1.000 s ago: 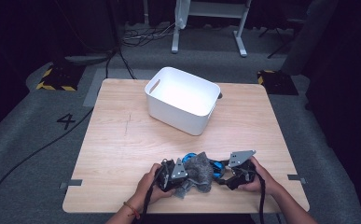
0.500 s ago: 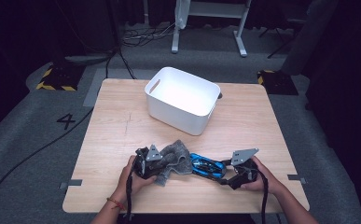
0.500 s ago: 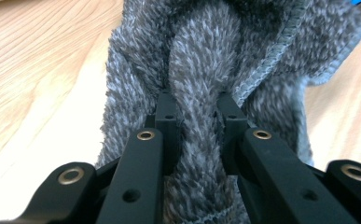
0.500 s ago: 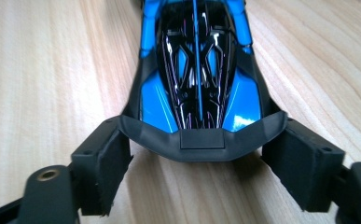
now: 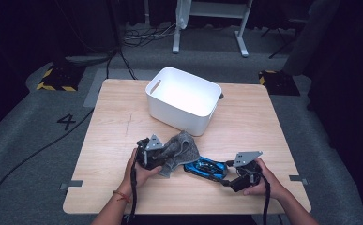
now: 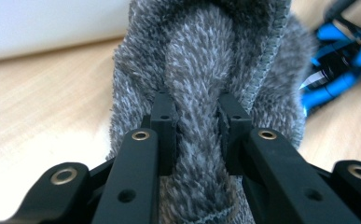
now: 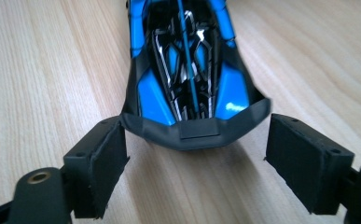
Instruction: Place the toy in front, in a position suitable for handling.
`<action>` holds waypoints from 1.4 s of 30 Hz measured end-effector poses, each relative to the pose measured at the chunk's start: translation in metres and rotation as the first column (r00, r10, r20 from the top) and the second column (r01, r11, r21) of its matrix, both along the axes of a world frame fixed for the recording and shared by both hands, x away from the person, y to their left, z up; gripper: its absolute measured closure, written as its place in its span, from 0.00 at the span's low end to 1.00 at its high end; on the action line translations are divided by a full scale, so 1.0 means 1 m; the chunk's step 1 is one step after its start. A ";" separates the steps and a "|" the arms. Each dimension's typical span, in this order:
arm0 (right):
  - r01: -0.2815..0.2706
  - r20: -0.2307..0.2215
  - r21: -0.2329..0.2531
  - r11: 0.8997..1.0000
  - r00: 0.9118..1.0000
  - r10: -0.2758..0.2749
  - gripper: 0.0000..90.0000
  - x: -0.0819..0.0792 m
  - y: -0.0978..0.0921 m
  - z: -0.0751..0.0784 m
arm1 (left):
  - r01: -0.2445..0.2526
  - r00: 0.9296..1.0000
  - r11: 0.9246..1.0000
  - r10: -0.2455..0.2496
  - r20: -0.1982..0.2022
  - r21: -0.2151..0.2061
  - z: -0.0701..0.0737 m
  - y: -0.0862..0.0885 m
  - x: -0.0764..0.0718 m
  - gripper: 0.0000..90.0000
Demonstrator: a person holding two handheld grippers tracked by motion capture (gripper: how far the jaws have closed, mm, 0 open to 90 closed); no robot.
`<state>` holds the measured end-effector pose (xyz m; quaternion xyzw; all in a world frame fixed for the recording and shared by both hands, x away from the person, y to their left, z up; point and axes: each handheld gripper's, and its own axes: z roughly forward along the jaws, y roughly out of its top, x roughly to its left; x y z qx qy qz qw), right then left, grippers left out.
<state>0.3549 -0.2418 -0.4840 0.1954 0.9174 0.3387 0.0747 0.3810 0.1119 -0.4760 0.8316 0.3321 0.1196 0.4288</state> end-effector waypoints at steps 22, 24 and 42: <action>0.017 0.110 -0.005 1.000 0.994 -0.016 0.54 0.006 -0.004 -0.003 | 0.231 0.965 0.964 -0.210 -0.154 0.135 -0.011 -0.027 0.009 0.85; 0.046 0.131 -0.004 0.999 0.990 -0.045 0.57 0.008 -0.004 -0.003 | 0.268 0.955 0.955 -0.246 -0.165 0.126 -0.010 -0.023 0.002 0.84; 0.209 0.226 -0.037 0.977 0.954 -0.196 0.70 0.045 0.016 -0.005 | 0.055 0.997 0.989 -0.047 -0.061 0.135 -0.002 -0.004 0.016 0.85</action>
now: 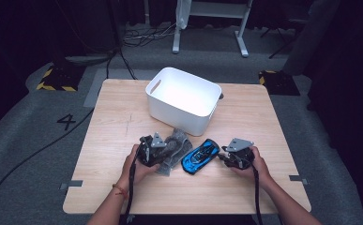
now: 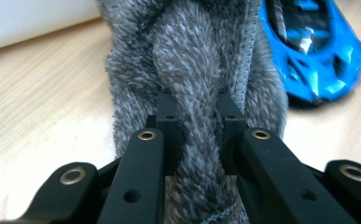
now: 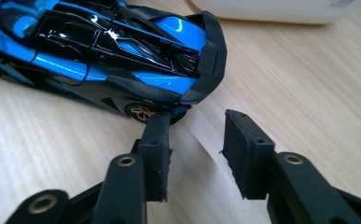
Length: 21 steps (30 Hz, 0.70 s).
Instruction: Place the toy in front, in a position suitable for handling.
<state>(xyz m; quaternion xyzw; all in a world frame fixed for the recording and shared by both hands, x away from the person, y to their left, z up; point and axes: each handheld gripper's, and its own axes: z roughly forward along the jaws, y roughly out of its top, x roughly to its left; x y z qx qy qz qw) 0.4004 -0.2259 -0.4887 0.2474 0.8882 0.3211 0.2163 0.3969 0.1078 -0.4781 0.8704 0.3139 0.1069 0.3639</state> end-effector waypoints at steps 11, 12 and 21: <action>0.059 -0.046 0.096 0.994 0.997 -0.055 0.71 0.026 0.004 -0.006 | 0.178 0.978 0.983 -0.181 -0.099 -0.046 -0.012 -0.038 -0.003 0.86; 0.056 -0.055 0.108 0.993 0.997 -0.050 0.71 0.027 0.004 -0.006 | 0.190 0.976 0.980 -0.194 -0.101 -0.053 -0.013 -0.039 -0.007 0.86; 0.056 -0.047 0.093 0.994 0.998 -0.052 0.69 0.024 0.011 -0.003 | 0.312 0.939 0.948 -0.318 -0.130 -0.062 -0.011 -0.029 -0.046 0.86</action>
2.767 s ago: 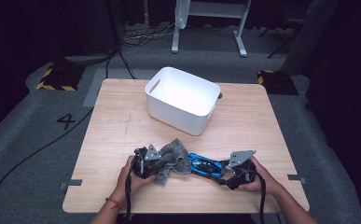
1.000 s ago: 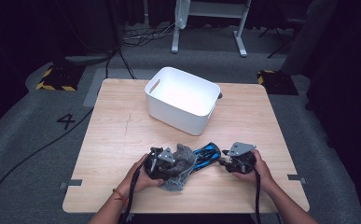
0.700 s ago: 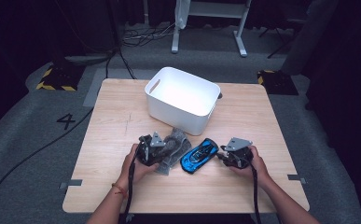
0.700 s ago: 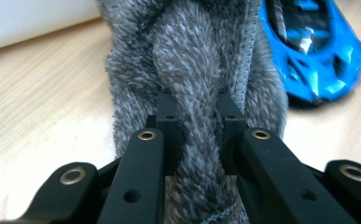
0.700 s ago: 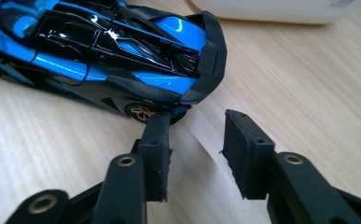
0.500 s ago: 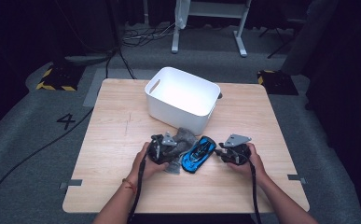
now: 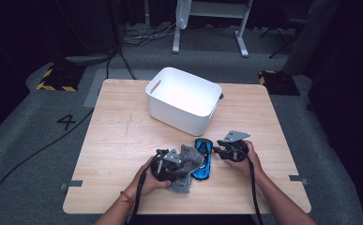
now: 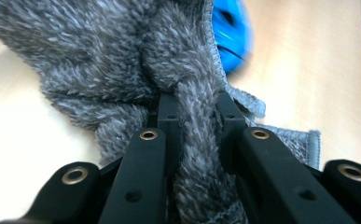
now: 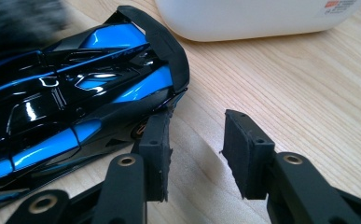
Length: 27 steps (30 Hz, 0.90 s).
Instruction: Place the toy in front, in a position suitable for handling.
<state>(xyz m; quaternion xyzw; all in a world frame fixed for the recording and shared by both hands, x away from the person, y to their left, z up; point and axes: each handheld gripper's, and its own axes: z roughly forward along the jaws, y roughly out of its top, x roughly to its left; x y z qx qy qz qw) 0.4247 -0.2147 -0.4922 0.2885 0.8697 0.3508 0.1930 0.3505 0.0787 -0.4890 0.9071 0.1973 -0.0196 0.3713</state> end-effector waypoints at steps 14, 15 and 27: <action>-0.073 -0.004 0.021 0.997 0.997 0.073 0.70 -0.004 0.007 -0.001 | -0.358 0.931 0.933 0.355 0.088 0.026 -0.001 -0.030 0.059 0.85; -0.069 -0.005 0.008 0.998 0.998 0.069 0.63 -0.006 0.007 -0.001 | -0.358 0.930 0.933 0.353 0.104 0.040 -0.001 -0.033 0.058 0.85; -0.182 -0.073 -0.005 0.983 0.981 0.181 0.29 -0.045 0.005 -0.002 | -0.301 0.952 0.953 0.298 0.066 0.042 -0.001 -0.024 0.040 0.85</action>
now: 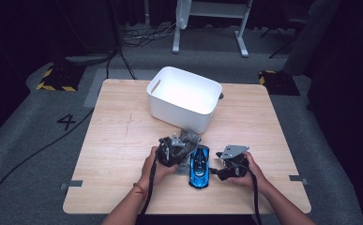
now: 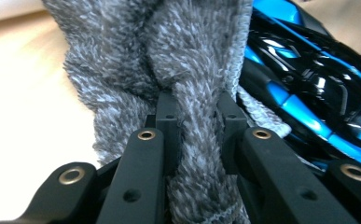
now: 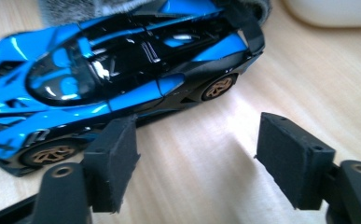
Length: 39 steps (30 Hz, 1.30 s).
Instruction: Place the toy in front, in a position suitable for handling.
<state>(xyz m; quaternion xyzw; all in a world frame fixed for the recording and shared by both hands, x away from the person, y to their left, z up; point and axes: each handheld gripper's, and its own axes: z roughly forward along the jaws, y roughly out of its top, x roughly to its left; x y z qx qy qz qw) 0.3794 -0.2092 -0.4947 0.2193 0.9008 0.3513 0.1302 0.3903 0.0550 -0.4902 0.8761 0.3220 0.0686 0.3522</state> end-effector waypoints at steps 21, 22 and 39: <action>0.051 0.044 0.161 0.986 0.997 -0.059 0.43 0.009 -0.005 0.024 | 0.033 0.999 0.999 -0.033 -0.017 0.002 0.000 0.004 -0.027 0.84; 0.051 0.042 0.159 0.986 0.997 -0.058 0.44 0.010 -0.001 0.023 | 0.033 0.999 0.999 -0.033 -0.014 0.001 0.000 0.004 -0.027 0.84; -0.067 0.066 0.091 0.994 0.996 0.061 0.86 0.028 0.025 0.015 | 0.098 0.993 0.995 -0.100 -0.066 -0.033 0.002 0.015 -0.052 0.84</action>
